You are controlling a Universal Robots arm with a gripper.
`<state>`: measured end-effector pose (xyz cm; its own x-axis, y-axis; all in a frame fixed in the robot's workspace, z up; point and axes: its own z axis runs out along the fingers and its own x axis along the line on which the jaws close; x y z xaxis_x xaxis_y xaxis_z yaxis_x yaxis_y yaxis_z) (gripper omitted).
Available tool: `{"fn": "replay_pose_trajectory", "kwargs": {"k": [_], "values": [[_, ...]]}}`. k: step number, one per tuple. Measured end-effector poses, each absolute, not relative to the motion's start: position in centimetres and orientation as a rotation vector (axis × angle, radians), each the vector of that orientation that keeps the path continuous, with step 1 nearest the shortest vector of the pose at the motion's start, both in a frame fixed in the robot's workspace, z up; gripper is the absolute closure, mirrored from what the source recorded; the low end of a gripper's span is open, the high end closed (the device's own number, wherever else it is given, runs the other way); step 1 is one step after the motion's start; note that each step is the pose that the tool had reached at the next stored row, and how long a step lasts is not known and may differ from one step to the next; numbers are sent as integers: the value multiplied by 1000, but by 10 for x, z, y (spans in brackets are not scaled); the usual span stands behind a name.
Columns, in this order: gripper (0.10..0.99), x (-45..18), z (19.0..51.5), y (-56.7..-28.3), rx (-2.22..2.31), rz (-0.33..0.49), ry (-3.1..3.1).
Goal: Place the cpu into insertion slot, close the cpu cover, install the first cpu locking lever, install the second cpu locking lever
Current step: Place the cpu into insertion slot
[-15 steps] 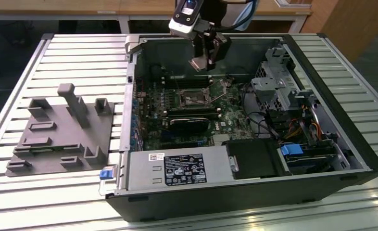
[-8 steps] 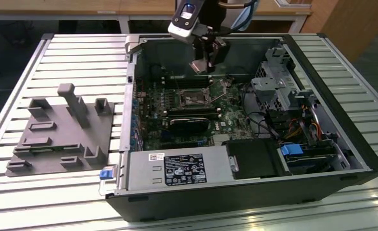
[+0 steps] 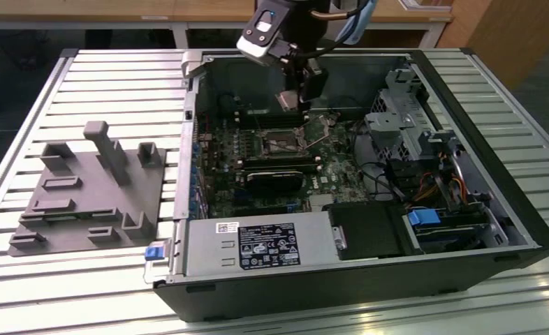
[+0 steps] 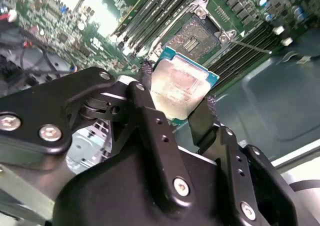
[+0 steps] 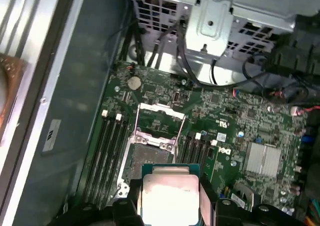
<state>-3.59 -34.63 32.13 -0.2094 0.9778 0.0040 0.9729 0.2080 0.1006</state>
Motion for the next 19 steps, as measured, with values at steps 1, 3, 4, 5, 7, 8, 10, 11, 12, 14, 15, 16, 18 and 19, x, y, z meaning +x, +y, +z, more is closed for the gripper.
{"fn": "replay_pose_trajectory", "kwargs": {"k": [1,3,4,5,7,8,10,11,12,14,15,16,18,19], "values": [[545,-36,320,-346,1957,124,2376],[545,-36,317,-346,1999,122,2339],[545,-36,316,-346,2019,121,2321],[545,-36,314,-346,2038,120,2303],[545,-36,311,-346,2073,119,2270],[545,-36,309,-346,2088,118,2256],[545,-36,306,-346,2114,116,2230],[545,-36,305,-345,2123,115,2222],[545,-36,303,-345,2128,115,2217],[545,-36,302,-345,2133,115,2212],[545,-36,301,-345,2134,115,2211],[545,-36,300,-345,2135,115,2211],[545,-36,297,-344,2136,114,2212],[545,-36,296,-344,2137,112,2213]]}}
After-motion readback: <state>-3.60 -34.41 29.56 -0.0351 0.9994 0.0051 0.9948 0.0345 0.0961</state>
